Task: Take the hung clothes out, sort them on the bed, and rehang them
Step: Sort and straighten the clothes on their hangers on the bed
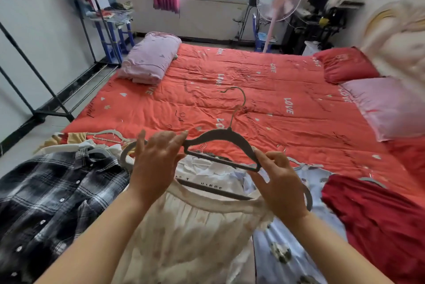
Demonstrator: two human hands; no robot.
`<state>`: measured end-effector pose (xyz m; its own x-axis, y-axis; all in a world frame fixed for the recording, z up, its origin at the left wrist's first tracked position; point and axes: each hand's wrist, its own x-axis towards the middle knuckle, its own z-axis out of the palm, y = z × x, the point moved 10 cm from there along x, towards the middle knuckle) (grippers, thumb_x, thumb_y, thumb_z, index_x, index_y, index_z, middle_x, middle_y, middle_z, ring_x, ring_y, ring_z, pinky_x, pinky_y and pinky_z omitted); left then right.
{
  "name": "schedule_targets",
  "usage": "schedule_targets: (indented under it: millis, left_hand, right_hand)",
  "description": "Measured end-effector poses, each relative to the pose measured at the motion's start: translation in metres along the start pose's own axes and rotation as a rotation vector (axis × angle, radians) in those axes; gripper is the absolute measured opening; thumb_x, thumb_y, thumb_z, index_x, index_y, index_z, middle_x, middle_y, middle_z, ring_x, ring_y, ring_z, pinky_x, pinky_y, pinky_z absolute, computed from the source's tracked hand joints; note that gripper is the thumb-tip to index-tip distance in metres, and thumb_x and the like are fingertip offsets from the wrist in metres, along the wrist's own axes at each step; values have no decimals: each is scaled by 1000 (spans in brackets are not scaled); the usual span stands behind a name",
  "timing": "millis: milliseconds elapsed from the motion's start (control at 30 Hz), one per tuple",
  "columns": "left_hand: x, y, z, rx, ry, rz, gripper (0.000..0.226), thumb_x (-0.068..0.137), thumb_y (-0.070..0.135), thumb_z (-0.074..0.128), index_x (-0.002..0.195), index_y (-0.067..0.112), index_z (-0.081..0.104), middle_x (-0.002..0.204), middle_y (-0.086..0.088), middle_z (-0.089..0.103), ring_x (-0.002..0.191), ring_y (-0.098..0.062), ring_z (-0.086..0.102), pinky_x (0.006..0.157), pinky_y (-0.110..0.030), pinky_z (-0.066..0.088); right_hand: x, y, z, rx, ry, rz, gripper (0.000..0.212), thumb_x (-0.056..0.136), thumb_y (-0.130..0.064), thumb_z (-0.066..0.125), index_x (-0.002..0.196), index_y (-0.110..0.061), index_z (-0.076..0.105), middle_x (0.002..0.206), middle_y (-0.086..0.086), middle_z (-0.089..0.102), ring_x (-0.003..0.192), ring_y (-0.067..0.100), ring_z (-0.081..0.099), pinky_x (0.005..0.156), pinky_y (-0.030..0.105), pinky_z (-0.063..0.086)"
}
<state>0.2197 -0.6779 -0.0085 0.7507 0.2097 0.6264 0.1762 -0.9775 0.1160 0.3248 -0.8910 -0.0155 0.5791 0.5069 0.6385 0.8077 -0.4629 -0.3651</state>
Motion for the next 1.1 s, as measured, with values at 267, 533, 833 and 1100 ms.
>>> schedule_targets:
  millis: [267,533,833,1100]
  left_hand:
    - [-14,102,-49,-270,22,202,44,70,16,71,113,21,63,77,-5,64,63,-27,62,56,-32,50]
    - [9,205,-81,-523,49,247,34,75,27,61,104,13,71,71,-6,60,55,-26,60,50,-31,48]
    - [48,273,-77,-706,52,190,37,75,23,63,109,11,70,82,-13,63,69,-33,63,63,-41,54]
    - [61,279,32,-655,-61,89,33,76,16,68,108,11,70,81,-12,62,70,-32,63,63,-37,49]
  right_hand:
    - [-64,-5,-118,-164,-16,51,54,68,-26,70,120,-15,63,91,3,61,74,21,63,57,33,55]
    - [-81,11,-244,-363,41,83,61,63,-11,85,120,-11,63,90,5,60,76,14,53,61,27,50]
    - [-53,46,-318,-521,40,101,62,61,-7,85,119,-8,64,90,13,63,74,30,62,73,27,41]
    - [-44,151,-254,-375,-49,114,61,60,-8,86,117,-12,66,88,9,61,72,30,63,67,32,50]
